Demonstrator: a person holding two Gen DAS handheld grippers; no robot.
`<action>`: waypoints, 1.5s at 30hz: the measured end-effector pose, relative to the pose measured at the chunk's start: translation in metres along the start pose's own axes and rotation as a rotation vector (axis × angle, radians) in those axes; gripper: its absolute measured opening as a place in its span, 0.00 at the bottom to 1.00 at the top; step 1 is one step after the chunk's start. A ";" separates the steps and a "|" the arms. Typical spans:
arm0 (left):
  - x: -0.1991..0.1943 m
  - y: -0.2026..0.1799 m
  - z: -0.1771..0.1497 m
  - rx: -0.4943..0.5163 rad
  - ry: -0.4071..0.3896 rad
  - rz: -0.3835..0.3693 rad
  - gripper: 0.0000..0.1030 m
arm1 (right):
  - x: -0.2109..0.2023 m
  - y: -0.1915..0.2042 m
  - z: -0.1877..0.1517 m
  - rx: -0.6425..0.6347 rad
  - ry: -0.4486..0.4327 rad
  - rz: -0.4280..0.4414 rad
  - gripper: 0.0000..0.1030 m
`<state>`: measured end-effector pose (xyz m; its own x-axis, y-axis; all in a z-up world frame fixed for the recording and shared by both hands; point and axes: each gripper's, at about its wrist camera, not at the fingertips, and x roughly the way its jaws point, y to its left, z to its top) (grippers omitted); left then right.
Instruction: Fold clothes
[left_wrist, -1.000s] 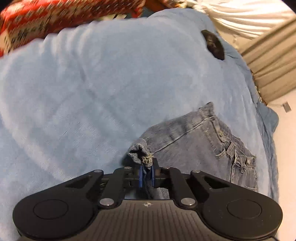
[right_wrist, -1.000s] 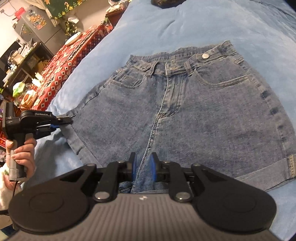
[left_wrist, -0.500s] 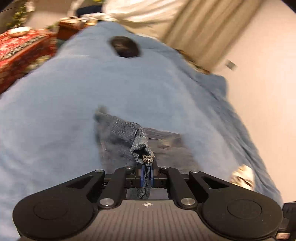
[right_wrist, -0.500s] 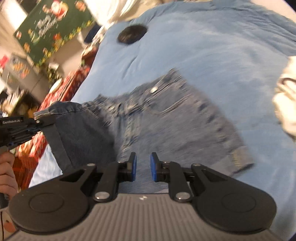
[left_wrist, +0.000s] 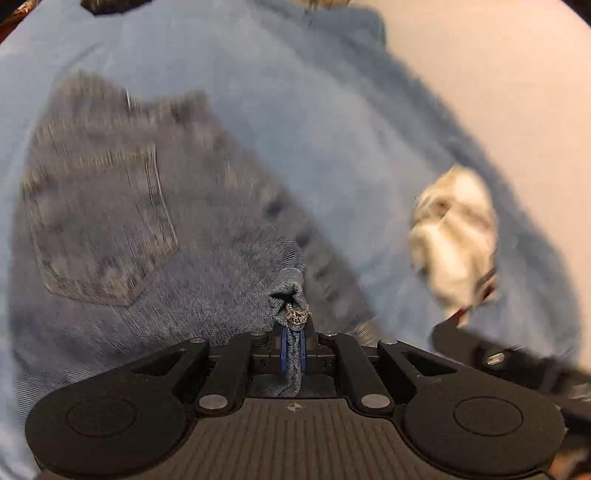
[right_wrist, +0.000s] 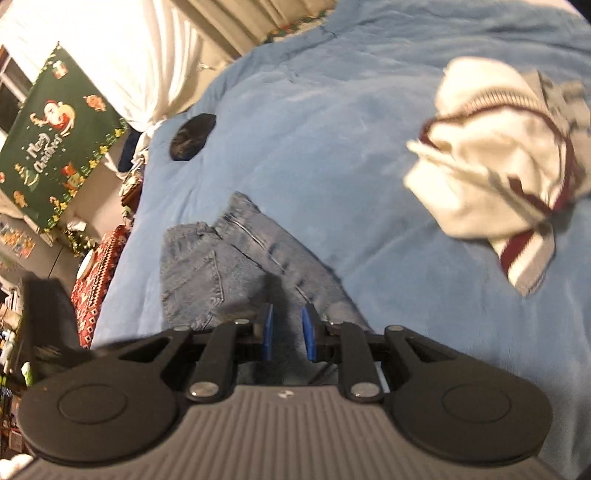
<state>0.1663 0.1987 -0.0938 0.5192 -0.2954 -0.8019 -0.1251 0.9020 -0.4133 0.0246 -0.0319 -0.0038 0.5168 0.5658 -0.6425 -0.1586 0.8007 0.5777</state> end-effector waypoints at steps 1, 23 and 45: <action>0.005 0.002 -0.003 0.000 0.014 0.006 0.06 | 0.006 -0.004 -0.001 0.027 0.010 0.017 0.20; -0.102 0.114 -0.045 -0.164 0.047 0.055 0.32 | 0.099 0.062 -0.017 -0.287 -0.009 -0.214 0.55; -0.092 0.120 -0.052 -0.107 0.061 0.130 0.31 | 0.135 0.016 -0.019 -0.104 0.061 0.011 0.07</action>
<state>0.0597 0.3183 -0.0919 0.4413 -0.1994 -0.8749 -0.2787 0.8963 -0.3448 0.0763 0.0609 -0.0911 0.4626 0.5832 -0.6678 -0.2523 0.8087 0.5314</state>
